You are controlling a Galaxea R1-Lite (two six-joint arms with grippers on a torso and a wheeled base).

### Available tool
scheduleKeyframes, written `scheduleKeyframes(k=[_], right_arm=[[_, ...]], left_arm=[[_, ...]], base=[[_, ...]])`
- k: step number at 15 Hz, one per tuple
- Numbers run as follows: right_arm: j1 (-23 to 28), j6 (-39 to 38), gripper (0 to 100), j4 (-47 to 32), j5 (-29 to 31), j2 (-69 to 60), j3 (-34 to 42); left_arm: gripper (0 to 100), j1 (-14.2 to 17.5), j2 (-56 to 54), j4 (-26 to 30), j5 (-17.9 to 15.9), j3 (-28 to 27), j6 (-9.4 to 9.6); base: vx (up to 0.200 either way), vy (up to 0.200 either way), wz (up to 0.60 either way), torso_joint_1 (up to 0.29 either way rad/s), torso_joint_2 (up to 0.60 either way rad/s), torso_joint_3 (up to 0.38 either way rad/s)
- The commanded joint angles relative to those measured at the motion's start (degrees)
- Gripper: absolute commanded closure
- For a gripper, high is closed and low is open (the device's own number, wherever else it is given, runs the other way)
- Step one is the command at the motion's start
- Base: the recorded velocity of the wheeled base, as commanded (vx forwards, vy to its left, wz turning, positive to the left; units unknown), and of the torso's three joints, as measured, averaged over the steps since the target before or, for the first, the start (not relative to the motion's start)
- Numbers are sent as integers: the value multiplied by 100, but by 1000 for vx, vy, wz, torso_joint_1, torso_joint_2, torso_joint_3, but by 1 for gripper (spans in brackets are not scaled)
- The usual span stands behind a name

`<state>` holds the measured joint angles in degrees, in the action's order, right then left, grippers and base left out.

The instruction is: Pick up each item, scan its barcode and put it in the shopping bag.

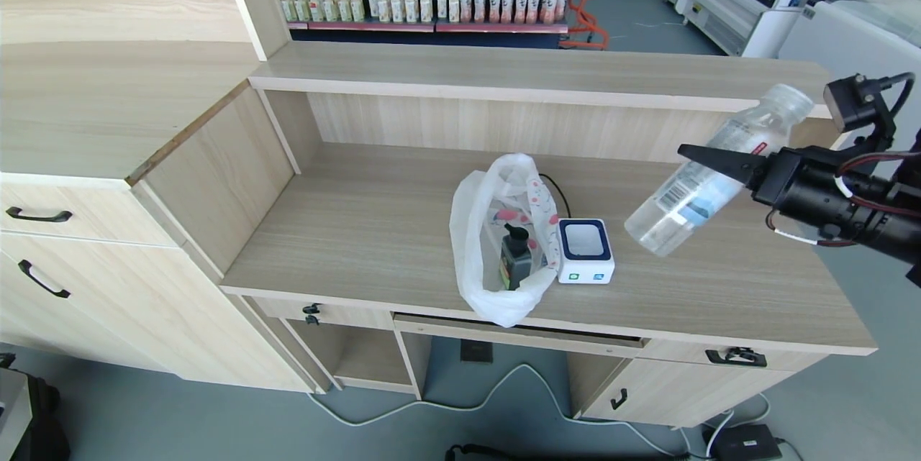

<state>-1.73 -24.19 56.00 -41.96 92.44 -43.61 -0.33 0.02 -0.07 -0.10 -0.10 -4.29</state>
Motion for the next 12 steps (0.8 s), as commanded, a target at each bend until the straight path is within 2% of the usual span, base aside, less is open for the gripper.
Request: scheduleKeyframes(k=[1, 7, 12], right_arm=[[-600, -183, 100, -37, -436, -666, 159], [-1945, -798, 100, -11, -1192, -1281, 247], [-2393, -860, 100, -54, -1262, -1395, -25]], left_arm=[[0, -2, -2, -1, 1, 10, -2], [0, -2, -2, -1, 1, 1, -2], [0, -2, -2, -1, 1, 1, -2]], base=[[0, 0, 0, 0, 0, 0], [0, 0, 0, 0, 0, 0], [0, 0, 0, 0, 0, 0]])
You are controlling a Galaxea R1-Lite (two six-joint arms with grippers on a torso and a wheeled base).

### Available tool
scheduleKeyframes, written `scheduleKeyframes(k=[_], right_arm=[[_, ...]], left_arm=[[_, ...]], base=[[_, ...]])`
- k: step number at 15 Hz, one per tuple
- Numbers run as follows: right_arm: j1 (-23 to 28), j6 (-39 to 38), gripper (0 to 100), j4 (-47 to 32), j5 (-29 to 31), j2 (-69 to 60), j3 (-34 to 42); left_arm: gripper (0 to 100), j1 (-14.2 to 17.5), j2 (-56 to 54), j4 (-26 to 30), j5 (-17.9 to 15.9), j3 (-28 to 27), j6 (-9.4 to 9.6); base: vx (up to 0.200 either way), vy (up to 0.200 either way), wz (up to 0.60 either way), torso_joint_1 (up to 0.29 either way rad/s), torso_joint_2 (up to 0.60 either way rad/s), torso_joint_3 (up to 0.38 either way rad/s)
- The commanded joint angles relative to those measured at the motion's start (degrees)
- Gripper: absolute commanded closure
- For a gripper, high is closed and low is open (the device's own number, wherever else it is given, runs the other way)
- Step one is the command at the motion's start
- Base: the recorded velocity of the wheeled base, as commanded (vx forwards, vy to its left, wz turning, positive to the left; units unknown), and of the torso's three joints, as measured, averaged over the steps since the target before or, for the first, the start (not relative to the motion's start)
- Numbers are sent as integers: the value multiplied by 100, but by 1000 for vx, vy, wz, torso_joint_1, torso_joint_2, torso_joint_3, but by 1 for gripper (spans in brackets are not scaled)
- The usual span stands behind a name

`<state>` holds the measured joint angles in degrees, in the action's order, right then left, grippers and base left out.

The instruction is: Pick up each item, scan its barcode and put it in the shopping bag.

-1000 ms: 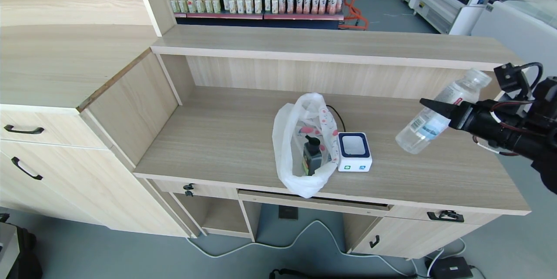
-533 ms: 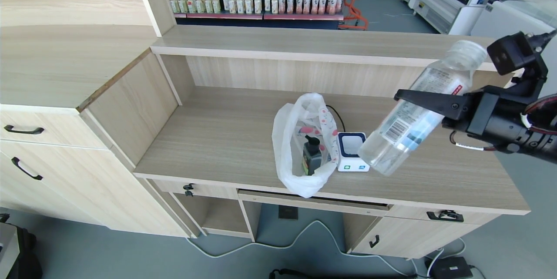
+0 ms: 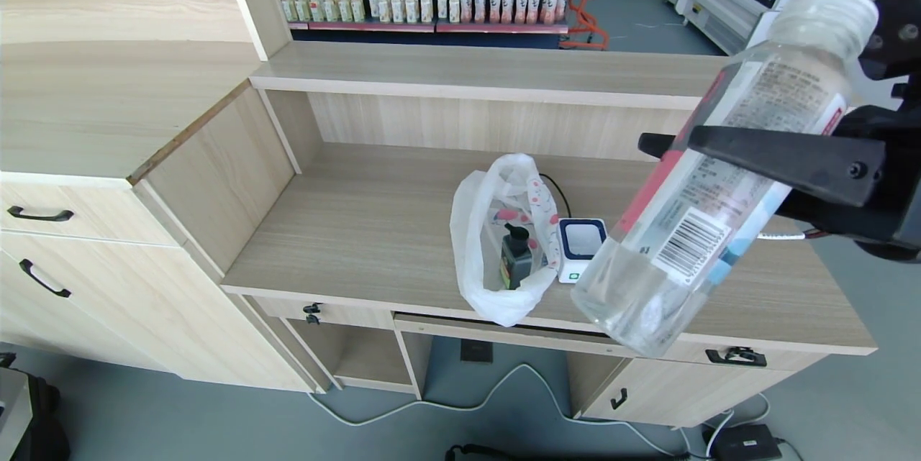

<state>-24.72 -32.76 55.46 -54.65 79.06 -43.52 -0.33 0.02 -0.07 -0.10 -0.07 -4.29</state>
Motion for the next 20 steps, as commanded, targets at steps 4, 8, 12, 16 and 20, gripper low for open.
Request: scheduleKeyframes(k=[4, 8, 12, 16, 20], right_arm=[[-516, -38, 100, -17, 7, -242, -34], [-868, -143, 100, 27, 16, -189, -16], [-1079, -135, 100, 0, 7, -312, 72], [-1079, -258, 100, -17, 7, -426, 63], [-1193, -284, 100, -17, -19, -356, -51]], left_arm=[[0, -2, -2, -1, 1, -1, -2], [0, -2, -2, -1, 1, -1, -2], [0, -2, -2, -1, 1, -1, -2], [0, -2, -2, -1, 1, -1, -2], [0, -2, -2, -1, 1, 7, -2]], base=[[0, 0, 0, 0, 0, 0], [0, 0, 0, 0, 0, 0], [0, 0, 0, 0, 0, 0], [0, 0, 0, 0, 0, 0], [0, 0, 0, 0, 0, 0]])
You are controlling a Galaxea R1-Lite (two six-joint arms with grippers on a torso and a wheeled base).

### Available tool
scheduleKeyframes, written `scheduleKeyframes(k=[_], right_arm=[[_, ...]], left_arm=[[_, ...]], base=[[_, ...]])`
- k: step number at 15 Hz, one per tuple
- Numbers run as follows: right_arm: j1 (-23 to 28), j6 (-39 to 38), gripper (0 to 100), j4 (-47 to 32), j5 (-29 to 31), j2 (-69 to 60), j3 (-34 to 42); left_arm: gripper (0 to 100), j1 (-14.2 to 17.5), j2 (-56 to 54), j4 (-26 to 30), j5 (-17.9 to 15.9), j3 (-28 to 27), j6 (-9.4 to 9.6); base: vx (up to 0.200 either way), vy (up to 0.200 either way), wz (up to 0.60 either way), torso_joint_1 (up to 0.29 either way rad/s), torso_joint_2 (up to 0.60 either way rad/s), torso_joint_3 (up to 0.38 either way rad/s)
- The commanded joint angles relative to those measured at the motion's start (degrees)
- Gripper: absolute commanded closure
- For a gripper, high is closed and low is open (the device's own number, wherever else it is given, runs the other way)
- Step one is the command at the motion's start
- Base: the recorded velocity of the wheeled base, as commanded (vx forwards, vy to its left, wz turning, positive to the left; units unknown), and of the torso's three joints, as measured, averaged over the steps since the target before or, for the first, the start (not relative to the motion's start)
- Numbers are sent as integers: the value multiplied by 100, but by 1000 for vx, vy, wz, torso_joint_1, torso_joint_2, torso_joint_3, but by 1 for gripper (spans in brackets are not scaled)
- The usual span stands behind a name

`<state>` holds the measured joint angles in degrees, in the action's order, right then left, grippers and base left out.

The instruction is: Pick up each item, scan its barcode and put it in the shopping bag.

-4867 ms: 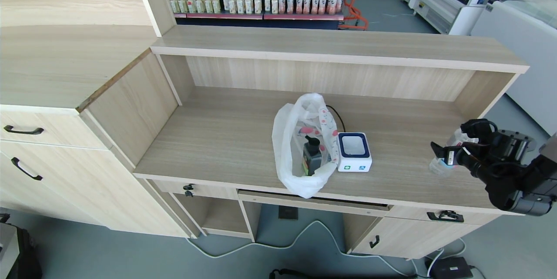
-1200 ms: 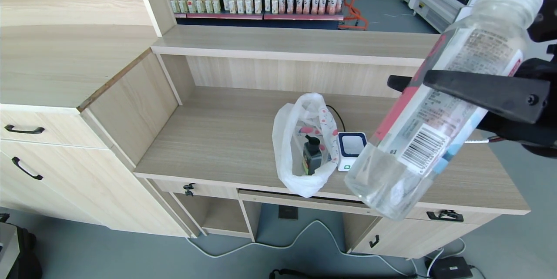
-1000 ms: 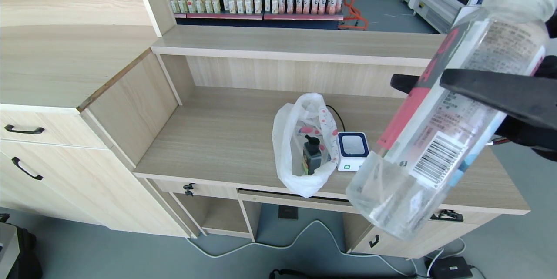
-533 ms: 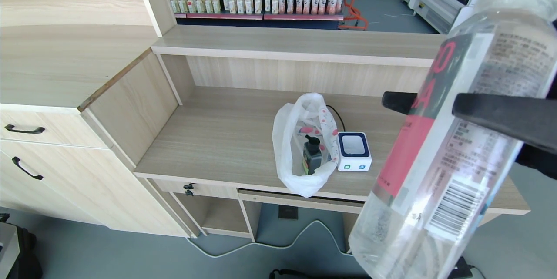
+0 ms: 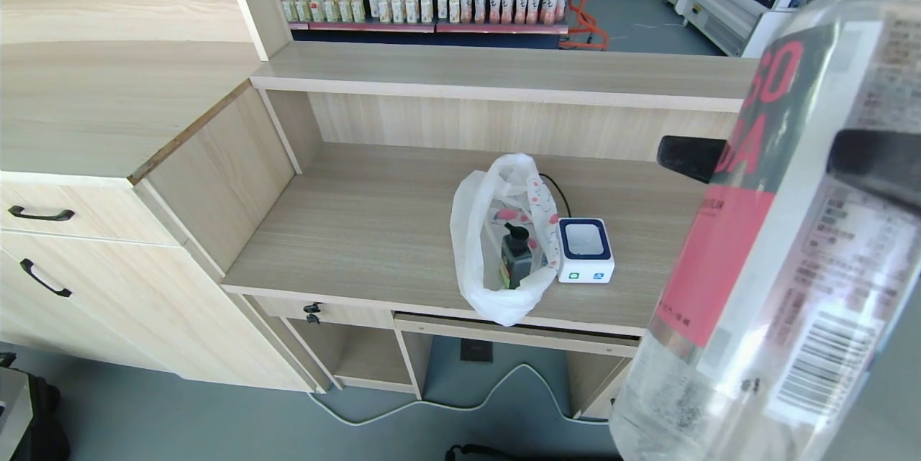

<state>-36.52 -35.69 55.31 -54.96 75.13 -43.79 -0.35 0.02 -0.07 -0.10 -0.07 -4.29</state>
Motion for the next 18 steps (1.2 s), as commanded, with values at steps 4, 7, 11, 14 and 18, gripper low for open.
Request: scheduleKeyframes(k=[4, 7, 11, 14, 18], right_arm=[[-13, -201, 100, -38, -384, 81, -156], [49, -201, 100, -38, -376, 63, -156], [304, -157, 100, 15, -349, 2, 46], [1156, 1003, 100, -20, -340, 28, 362], [3257, 4545, 100, -55, -314, 582, 793]], left_arm=[[0, 0, -2, -1, 1, 7, -2], [0, 0, -2, -1, 1, 7, -2], [0, 0, -2, -1, 1, -1, -2], [0, 0, -2, -1, 1, -1, -2], [0, 0, -2, -1, 1, -1, -2]], base=[[0, 0, 0, 0, 0, 0], [0, 0, 0, 0, 0, 0], [0, 0, 0, 0, 0, 0], [0, 0, 0, 0, 0, 0], [0, 0, 0, 0, 0, 0]])
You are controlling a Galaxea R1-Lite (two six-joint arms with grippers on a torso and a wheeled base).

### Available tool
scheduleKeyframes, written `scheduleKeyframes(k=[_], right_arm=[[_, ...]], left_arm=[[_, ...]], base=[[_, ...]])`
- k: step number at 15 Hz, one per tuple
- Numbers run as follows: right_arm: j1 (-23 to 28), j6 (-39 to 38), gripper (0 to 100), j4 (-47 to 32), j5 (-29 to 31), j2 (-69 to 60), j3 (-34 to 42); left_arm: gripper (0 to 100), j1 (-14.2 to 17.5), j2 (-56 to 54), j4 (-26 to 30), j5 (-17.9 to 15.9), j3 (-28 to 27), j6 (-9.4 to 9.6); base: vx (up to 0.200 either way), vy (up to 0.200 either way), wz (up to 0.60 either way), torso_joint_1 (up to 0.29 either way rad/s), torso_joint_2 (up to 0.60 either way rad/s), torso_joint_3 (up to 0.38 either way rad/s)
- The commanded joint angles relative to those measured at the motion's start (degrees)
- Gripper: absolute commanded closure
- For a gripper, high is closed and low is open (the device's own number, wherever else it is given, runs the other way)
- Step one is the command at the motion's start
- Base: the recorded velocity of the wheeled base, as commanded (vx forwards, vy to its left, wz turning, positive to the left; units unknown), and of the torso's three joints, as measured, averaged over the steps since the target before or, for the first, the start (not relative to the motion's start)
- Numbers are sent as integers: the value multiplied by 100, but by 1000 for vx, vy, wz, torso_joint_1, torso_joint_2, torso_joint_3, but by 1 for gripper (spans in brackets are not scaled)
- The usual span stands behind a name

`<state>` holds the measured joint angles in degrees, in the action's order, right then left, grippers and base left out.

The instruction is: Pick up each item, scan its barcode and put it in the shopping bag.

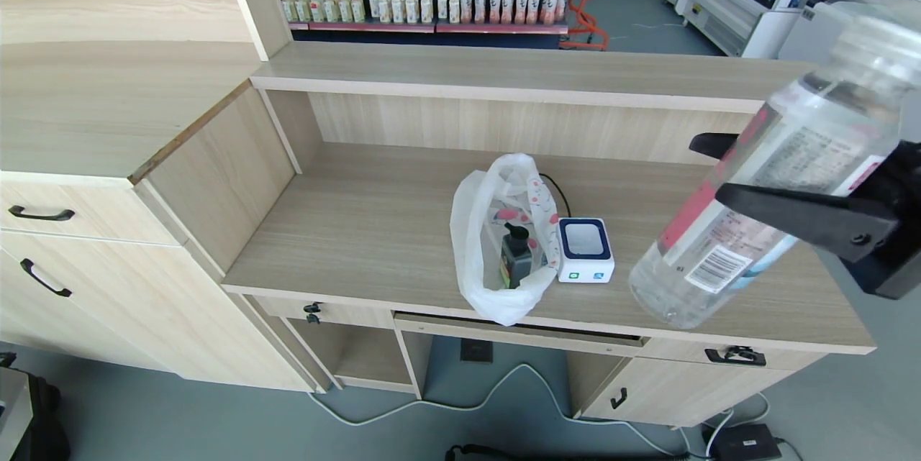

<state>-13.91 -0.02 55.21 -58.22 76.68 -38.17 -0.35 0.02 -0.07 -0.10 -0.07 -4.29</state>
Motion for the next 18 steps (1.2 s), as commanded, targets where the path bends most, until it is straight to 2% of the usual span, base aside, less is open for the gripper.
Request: scheduleKeyframes(k=[1, 2, 3, 4, 6, 9, 12, 17, 18], right_arm=[[1751, 2569, 100, -186, 118, 673, 275], [2279, 3641, 100, -503, 355, 699, 292], [2744, 4397, 100, -819, 558, 655, 301], [3184, 4828, 100, -986, 584, 629, 310], [3861, 4968, 100, -995, 584, 629, 363], [4467, 4959, 100, -995, 584, 620, 354], [4722, 5109, 100, -986, 610, 638, 354], [4740, 5522, 100, -1021, 760, 611, 336], [4713, 5548, 100, -1039, 795, 603, 319]], left_arm=[[0, 0, -2, -1, 1, -1, -2], [0, 0, -2, -1, 1, -1, -2], [0, 0, -2, -1, 1, -1, -2], [0, 0, -2, -1, 1, 7, -2], [0, 0, -2, -1, 1, -1, -2], [0, 0, -2, -1, 1, -1, -2], [0, 0, -2, -1, 1, 7, -2], [0, 0, -2, -1, 1, -1, -2], [0, 0, -2, -1, 1, -1, -2]], base=[[0, 0, 0, 0, 0, 0], [0, 0, 0, 0, 0, 0], [0, 0, 0, 0, 0, 0], [0, 0, 0, 0, 0, 0], [0, 0, 0, 0, 0, 0], [0, 0, 0, 0, 0, 0], [0, 0, 0, 0, 0, 0], [0, 0, 0, 0, 0, 0], [0, 0, 600, 2, 7, 7]])
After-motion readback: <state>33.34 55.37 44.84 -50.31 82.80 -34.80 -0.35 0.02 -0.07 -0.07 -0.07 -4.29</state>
